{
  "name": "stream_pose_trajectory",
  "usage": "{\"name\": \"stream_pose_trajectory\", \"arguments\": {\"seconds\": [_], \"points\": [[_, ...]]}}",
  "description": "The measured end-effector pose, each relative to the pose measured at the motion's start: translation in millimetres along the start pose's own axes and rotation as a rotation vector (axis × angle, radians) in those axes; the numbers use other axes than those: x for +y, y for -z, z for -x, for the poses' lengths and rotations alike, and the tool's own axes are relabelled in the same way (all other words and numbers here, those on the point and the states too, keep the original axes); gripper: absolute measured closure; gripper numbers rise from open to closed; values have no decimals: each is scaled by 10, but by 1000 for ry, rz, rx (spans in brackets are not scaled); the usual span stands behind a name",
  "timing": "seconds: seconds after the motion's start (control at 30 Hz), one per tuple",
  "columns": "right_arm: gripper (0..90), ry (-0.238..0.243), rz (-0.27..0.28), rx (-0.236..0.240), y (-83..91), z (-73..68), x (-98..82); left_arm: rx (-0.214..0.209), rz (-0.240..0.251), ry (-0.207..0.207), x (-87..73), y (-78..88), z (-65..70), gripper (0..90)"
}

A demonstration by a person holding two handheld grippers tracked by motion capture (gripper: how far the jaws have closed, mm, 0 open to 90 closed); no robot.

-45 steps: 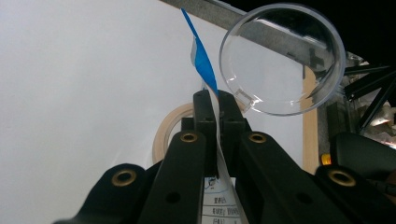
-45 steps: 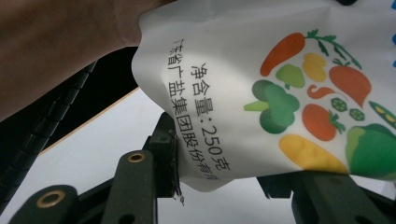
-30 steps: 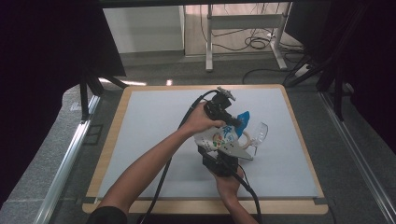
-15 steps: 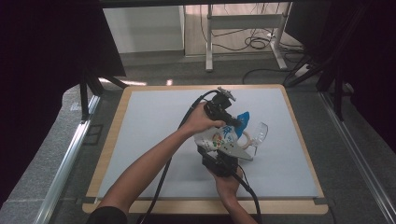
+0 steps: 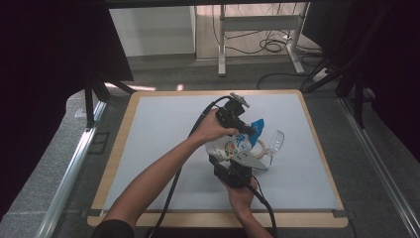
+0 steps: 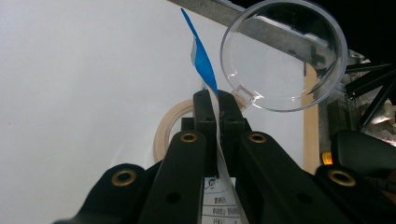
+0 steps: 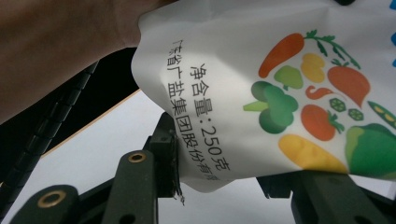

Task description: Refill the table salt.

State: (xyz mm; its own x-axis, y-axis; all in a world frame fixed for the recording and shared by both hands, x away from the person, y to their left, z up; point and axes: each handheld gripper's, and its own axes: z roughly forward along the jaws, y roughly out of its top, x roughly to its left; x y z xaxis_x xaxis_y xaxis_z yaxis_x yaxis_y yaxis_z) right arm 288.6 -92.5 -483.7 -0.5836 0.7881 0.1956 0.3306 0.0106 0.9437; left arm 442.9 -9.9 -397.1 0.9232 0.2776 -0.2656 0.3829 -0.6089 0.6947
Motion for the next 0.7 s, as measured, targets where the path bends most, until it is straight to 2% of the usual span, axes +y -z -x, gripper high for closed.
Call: {"name": "stream_pose_trajectory", "arguments": {"seconds": [0.7], "points": [[574,-32,17,-5,-15,-17,13,6,-23,-2,29,1,-2,899]]}}
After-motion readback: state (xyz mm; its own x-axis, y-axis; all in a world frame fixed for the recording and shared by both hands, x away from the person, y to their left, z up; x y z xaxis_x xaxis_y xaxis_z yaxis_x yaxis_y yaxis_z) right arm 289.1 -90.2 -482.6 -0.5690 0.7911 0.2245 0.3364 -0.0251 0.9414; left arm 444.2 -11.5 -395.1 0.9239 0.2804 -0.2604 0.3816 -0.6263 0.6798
